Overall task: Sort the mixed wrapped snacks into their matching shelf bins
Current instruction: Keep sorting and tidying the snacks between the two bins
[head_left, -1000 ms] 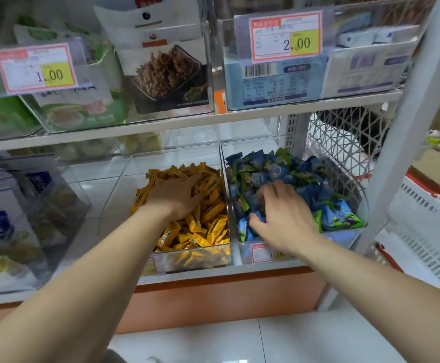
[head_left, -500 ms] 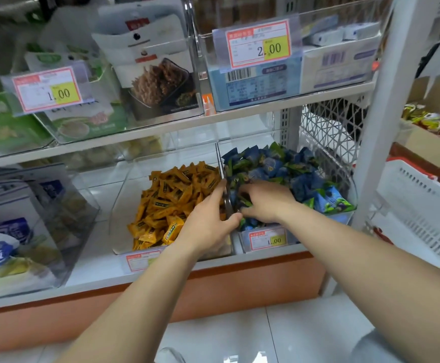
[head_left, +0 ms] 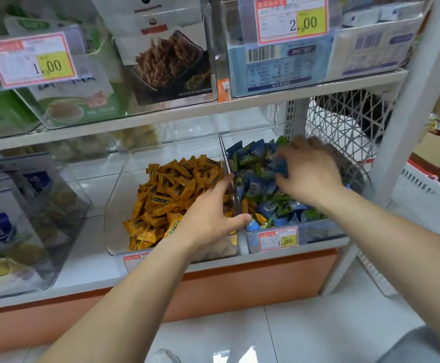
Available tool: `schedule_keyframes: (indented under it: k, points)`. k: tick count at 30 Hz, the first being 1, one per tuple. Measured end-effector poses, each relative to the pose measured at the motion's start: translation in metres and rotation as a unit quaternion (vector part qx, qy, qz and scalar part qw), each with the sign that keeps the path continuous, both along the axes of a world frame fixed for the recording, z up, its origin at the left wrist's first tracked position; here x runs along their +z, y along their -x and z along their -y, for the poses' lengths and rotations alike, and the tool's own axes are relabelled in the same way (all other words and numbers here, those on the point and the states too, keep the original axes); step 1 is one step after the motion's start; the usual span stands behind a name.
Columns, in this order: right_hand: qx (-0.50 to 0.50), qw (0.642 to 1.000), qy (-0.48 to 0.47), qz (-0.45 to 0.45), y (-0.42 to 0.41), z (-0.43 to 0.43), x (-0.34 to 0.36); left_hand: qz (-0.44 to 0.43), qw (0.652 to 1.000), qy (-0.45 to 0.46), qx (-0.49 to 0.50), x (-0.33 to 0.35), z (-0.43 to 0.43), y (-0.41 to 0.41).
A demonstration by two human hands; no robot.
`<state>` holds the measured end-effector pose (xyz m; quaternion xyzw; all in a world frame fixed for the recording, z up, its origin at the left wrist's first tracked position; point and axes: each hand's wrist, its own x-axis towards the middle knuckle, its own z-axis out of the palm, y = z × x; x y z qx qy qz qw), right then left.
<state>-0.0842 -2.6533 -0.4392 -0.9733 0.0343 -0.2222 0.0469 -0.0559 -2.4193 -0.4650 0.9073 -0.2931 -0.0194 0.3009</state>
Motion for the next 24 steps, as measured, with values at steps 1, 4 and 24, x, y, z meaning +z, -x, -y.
schedule_keyframes:
  k: [1,4,24]
  points:
    - [0.069,0.996,-0.061,-0.021,0.001,-0.011,0.001,-0.005,1.0,0.004,-0.003,0.0,0.0,0.0]
    - [0.159,0.948,-0.136,-0.241,0.001,-0.035,-0.007,-0.005,1.0,0.009,-0.006,0.002,-0.001,0.001]
    - [0.202,0.801,-0.563,-0.023,0.014,-0.035,0.014,0.074,0.989,0.116,0.048,0.026,0.012,0.008]
